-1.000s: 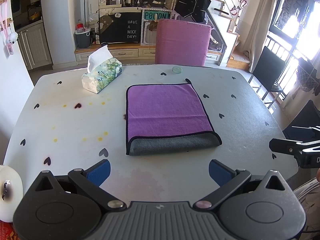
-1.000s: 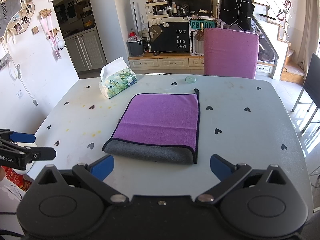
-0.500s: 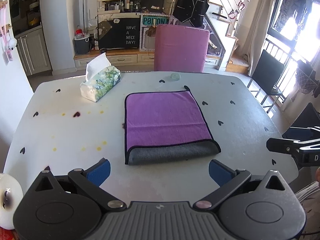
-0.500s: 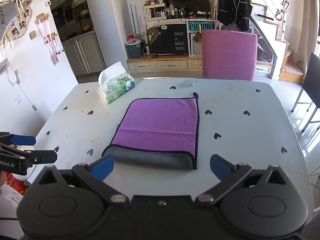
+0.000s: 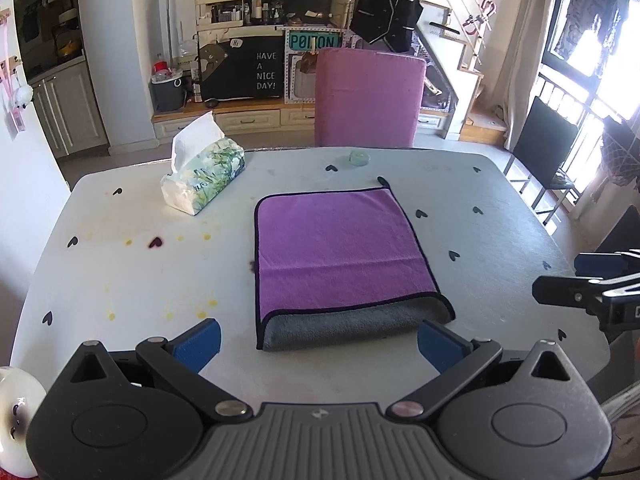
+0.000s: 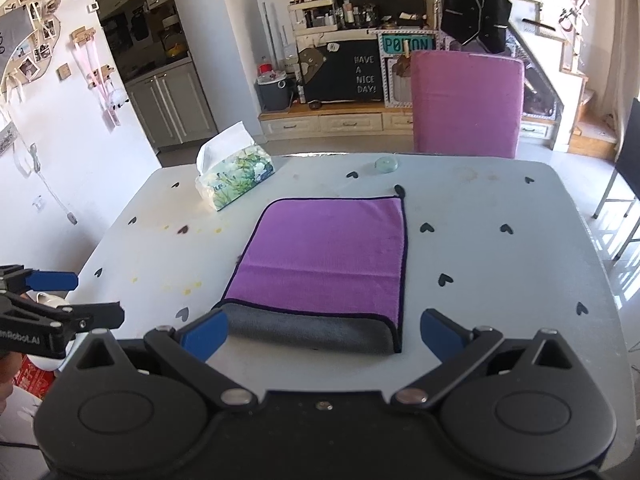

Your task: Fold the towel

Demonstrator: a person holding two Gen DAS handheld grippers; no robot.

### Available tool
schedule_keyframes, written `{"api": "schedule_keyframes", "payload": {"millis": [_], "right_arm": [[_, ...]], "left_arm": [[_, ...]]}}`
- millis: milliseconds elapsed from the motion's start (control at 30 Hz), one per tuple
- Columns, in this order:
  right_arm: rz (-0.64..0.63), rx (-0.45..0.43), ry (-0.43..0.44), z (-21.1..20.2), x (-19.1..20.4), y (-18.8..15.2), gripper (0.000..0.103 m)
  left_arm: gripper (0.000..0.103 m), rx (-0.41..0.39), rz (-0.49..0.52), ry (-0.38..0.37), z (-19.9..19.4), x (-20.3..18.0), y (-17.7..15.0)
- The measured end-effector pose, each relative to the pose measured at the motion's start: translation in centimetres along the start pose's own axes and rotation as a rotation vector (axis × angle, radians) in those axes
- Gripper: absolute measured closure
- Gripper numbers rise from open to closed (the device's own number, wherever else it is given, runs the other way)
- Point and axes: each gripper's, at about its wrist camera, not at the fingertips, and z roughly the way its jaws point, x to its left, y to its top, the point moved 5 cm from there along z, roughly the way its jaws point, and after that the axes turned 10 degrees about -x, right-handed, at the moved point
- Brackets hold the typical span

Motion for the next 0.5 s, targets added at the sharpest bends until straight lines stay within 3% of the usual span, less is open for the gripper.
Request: {"api": "schedule_keyframes", "payload": {"millis": [500], "right_arm": [[-0.017, 0.006, -0.035, 5.6, -2.0, 0.6, 0.0]], "left_arm": [[0.0, 0.068, -0.09, 0.065, 5.9, 3.1, 0.4]]}}
